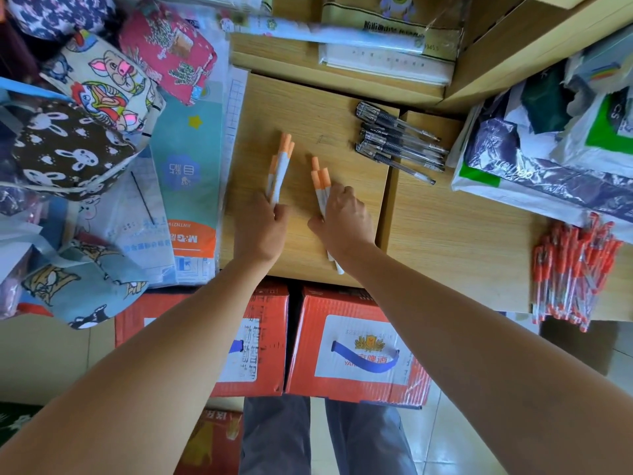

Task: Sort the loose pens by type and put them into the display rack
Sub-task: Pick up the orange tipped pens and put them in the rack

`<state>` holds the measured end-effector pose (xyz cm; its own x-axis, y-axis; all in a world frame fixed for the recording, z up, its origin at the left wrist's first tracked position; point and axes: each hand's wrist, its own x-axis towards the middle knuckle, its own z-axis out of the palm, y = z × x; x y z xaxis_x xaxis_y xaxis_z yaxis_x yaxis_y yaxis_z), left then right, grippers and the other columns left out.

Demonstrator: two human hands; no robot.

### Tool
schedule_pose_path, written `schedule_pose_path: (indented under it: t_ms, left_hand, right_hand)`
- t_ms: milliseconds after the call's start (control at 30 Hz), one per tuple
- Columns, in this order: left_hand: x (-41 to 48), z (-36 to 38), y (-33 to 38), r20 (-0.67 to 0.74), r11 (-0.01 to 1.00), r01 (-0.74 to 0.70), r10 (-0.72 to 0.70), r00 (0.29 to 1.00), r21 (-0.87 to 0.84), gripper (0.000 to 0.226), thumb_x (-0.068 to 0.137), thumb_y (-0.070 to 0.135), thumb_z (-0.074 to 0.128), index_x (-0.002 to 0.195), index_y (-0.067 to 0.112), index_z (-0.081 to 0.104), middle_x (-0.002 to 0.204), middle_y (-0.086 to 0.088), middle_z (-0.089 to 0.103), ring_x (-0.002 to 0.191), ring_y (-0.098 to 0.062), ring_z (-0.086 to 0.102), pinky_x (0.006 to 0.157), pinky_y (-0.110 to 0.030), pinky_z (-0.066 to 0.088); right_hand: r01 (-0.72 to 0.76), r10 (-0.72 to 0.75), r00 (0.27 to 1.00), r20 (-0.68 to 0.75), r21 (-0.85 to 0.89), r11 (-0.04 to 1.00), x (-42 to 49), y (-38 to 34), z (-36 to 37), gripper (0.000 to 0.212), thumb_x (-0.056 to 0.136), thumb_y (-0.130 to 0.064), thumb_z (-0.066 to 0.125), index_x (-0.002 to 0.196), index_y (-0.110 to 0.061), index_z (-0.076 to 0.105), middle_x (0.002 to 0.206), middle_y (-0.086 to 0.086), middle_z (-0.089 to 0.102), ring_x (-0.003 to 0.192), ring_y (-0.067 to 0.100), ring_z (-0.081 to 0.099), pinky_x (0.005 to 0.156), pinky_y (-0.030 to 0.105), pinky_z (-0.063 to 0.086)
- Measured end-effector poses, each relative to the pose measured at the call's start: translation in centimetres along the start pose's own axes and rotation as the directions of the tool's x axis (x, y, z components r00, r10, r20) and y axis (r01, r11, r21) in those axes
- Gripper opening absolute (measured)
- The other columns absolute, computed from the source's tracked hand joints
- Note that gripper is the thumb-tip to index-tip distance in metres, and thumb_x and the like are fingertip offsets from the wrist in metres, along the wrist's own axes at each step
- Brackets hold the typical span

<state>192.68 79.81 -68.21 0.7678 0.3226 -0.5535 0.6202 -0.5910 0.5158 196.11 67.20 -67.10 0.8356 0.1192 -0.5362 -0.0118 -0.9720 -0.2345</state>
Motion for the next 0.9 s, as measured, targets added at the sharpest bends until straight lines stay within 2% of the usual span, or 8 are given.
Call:
schedule_pose_path:
  t_ms: [67, 133, 267, 400, 533, 667, 767, 900]
  left_hand:
    - [0.1, 0.0, -0.4, 0.072, 0.977, 0.071, -0.057, 0.996, -0.202, 0.017, 0.095, 0.02, 0.042, 0.081, 0.01, 0.044, 0.065, -0.008, 0.054, 0.049, -0.024, 0.052, 0.046, -0.035, 0.044]
    - [-0.4, -0.1, -0.2, 0.139, 0.918, 0.161, -0.118, 0.983, -0.363, 0.021, 0.096, 0.015, 0.04, 0.075, 0.013, 0.04, 0.06, -0.004, 0.047, 0.04, -0.016, 0.045, 0.041, -0.028, 0.036]
    - [-1.7, -0.7, 0.7, 0.255, 0.833, 0.227, -0.107, 0.961, -0.505, 0.011, 0.099, 0.011, 0.037, 0.094, 0.008, 0.046, 0.064, -0.005, 0.045, 0.049, -0.018, 0.045, 0.04, -0.025, 0.037]
    - [-2.6, -1.0, 1.4, 0.261, 0.807, 0.224, -0.09, 0.961, -0.546, 0.015, 0.098, 0.01, 0.036, 0.093, 0.012, 0.049, 0.064, -0.004, 0.047, 0.049, -0.018, 0.047, 0.041, -0.025, 0.038]
    - [-4.5, -0.8, 2.6, 0.27, 0.784, 0.203, -0.046, 0.962, -0.587, 0.024, 0.101, 0.021, 0.041, 0.079, 0.012, 0.045, 0.055, 0.0, 0.04, 0.043, -0.019, 0.04, 0.037, -0.024, 0.032]
    - [-7.2, -1.2, 4.3, 0.278, 0.797, 0.154, 0.018, 0.96, -0.584, 0.036, 0.099, 0.042, 0.042, 0.074, 0.015, 0.044, 0.048, 0.005, 0.045, 0.04, -0.015, 0.045, 0.037, -0.023, 0.036]
    - [-9.7, -1.2, 6.1, 0.257, 0.82, 0.13, 0.021, 0.966, -0.557, 0.03, 0.101, 0.035, 0.041, 0.084, 0.013, 0.051, 0.056, 0.0, 0.053, 0.044, -0.012, 0.053, 0.041, -0.022, 0.044]
    - [-13.6, -0.7, 8.9, 0.244, 0.807, 0.097, 0.059, 0.968, -0.583, 0.02, 0.102, 0.023, 0.04, 0.097, 0.009, 0.053, 0.063, -0.002, 0.05, 0.048, -0.017, 0.05, 0.044, -0.025, 0.041]
  right_hand:
    - [0.002, -0.002, 1.0, 0.001, -0.014, 1.0, -0.2, 0.1, 0.0, 0.039, 0.088, -0.025, 0.062, 0.118, -0.006, 0.045, 0.111, 0.01, 0.051, 0.094, 0.026, 0.059, 0.065, 0.027, 0.036]
    - [-0.005, 0.005, 1.0, 0.018, -0.001, 1.0, -0.3, 0.2, 0.0, 0.039, 0.09, -0.025, 0.062, 0.119, -0.006, 0.045, 0.112, 0.01, 0.052, 0.096, 0.026, 0.059, 0.066, 0.027, 0.037]
    - [0.009, -0.015, 0.999, 0.051, 0.103, 0.995, -0.2, 0.8, -0.5, 0.035, 0.091, -0.022, 0.061, 0.117, -0.006, 0.044, 0.106, 0.011, 0.055, 0.094, 0.027, 0.057, 0.071, 0.03, 0.041]
    - [-0.058, -0.019, 0.985, 0.171, 0.435, 0.899, -0.1, 1.9, -1.6, 0.019, 0.093, -0.021, 0.055, 0.101, -0.011, 0.041, 0.083, 0.003, 0.051, 0.069, 0.018, 0.052, 0.053, 0.026, 0.039]
    - [-0.128, -0.016, 0.97, 0.242, 0.565, 0.815, -1.5, 3.2, -3.2, 0.021, 0.094, -0.021, 0.051, 0.104, -0.003, 0.052, 0.081, 0.003, 0.055, 0.073, 0.018, 0.053, 0.069, 0.036, 0.046]
    - [-0.183, 0.0, 0.966, 0.258, 0.687, 0.703, -3.7, 5.2, -5.4, 0.018, 0.096, -0.021, 0.051, 0.098, -0.004, 0.058, 0.072, 0.001, 0.058, 0.067, 0.017, 0.053, 0.065, 0.031, 0.043]
    - [-0.201, 0.011, 0.969, 0.249, 0.754, 0.626, -5.7, 7.0, -7.6, 0.014, 0.096, -0.019, 0.052, 0.088, -0.009, 0.058, 0.069, 0.0, 0.059, 0.063, 0.015, 0.053, 0.063, 0.029, 0.042]
    - [-0.224, 0.035, 0.968, 0.248, 0.795, 0.564, -9.0, 9.8, -9.7, 0.014, 0.094, -0.022, 0.056, 0.083, -0.014, 0.061, 0.071, 0.003, 0.062, 0.065, 0.016, 0.055, 0.06, 0.026, 0.039]
